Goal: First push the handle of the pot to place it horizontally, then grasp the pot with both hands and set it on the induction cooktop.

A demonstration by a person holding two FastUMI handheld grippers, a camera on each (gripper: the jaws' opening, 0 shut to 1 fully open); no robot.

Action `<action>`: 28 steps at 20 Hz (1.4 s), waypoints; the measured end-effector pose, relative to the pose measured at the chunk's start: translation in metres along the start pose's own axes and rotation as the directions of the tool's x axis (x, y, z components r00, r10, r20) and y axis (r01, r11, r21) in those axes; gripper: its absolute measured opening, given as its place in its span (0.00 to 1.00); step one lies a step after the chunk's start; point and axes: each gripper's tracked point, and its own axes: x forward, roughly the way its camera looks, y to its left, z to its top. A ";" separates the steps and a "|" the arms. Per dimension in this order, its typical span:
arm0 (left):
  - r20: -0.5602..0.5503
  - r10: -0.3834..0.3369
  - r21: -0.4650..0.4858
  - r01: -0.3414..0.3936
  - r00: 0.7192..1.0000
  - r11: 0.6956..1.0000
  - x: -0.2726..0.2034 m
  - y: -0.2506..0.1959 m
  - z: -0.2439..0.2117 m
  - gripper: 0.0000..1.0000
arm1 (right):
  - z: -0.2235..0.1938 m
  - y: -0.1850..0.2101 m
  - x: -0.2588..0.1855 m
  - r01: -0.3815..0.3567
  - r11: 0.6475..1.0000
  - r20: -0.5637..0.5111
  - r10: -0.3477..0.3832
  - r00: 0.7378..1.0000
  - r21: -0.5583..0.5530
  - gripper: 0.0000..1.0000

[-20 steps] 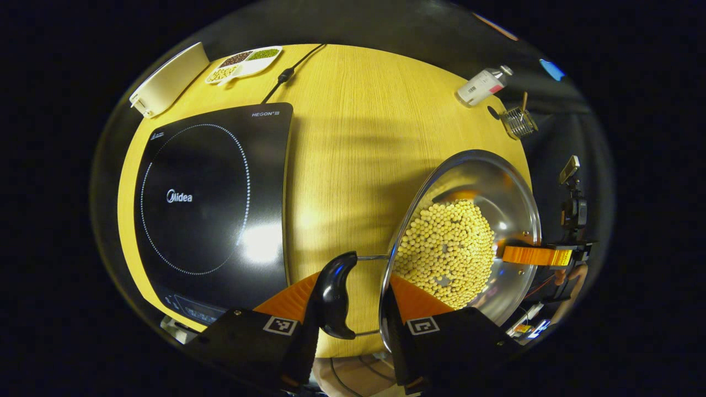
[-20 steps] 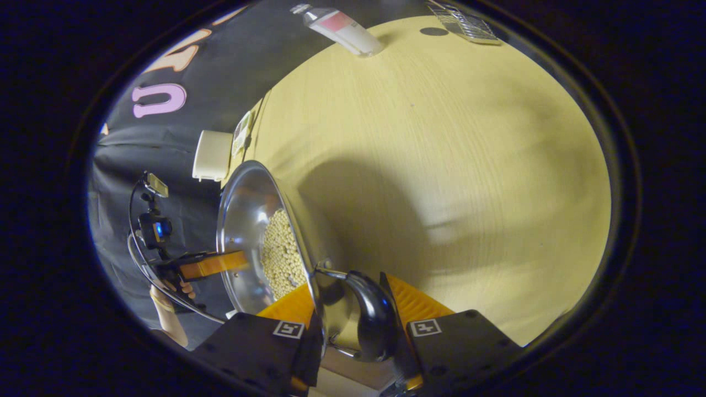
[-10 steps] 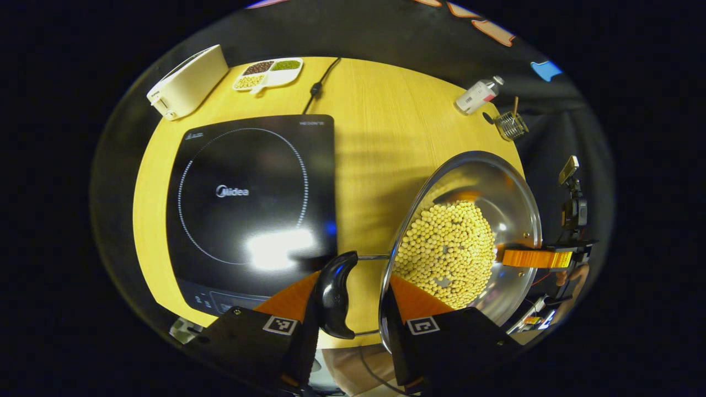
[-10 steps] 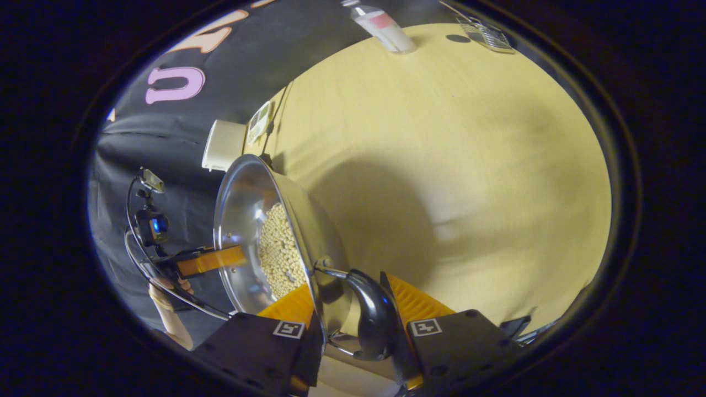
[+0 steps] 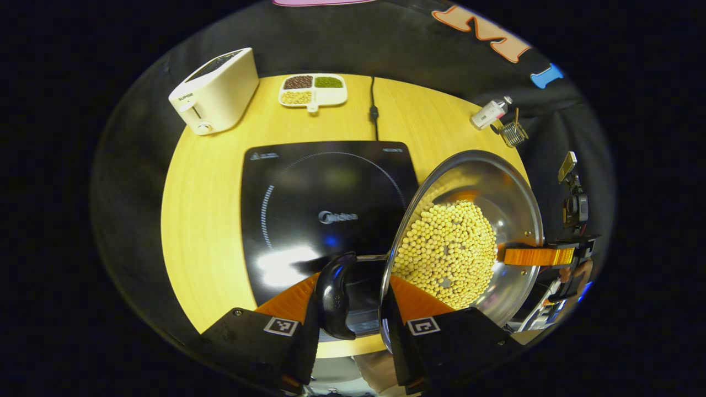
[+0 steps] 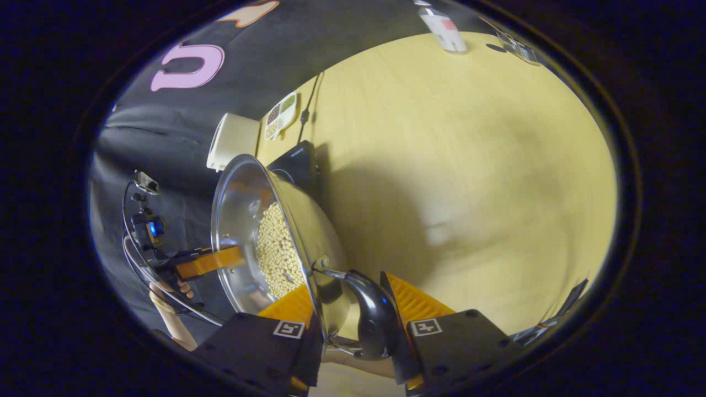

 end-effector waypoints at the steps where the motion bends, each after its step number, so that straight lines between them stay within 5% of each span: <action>1: 0.008 -0.001 0.003 0.001 1.000 1.000 -0.001 0.016 0.004 0.57 | 0.001 0.013 0.008 0.005 1.000 0.010 -0.005 1.000 0.000 0.48; 9: 0.048 0.029 0.054 -0.032 0.998 0.998 0.016 0.102 0.036 0.57 | 0.033 0.065 0.077 0.058 0.998 0.051 -0.058 0.997 0.011 0.48; 10: 0.051 0.026 0.055 -0.029 0.998 0.998 0.016 0.106 0.036 0.57 | 0.033 0.068 0.081 0.060 0.998 0.047 -0.061 0.997 0.015 0.55; 11: 0.051 0.024 0.057 -0.027 0.998 0.998 0.018 0.107 0.037 0.57 | 0.033 0.069 0.084 0.063 0.998 0.044 -0.063 0.997 0.017 0.48; 12: 0.051 0.022 0.060 -0.025 0.998 0.998 0.022 0.110 0.038 0.57 | 0.034 0.070 0.088 0.065 0.998 0.039 -0.066 0.997 0.018 0.55; 28: 0.110 0.018 0.002 -0.018 0.994 1.000 0.034 0.118 0.036 0.63 | 0.047 0.063 0.101 0.041 0.999 0.069 -0.040 0.997 -0.023 0.52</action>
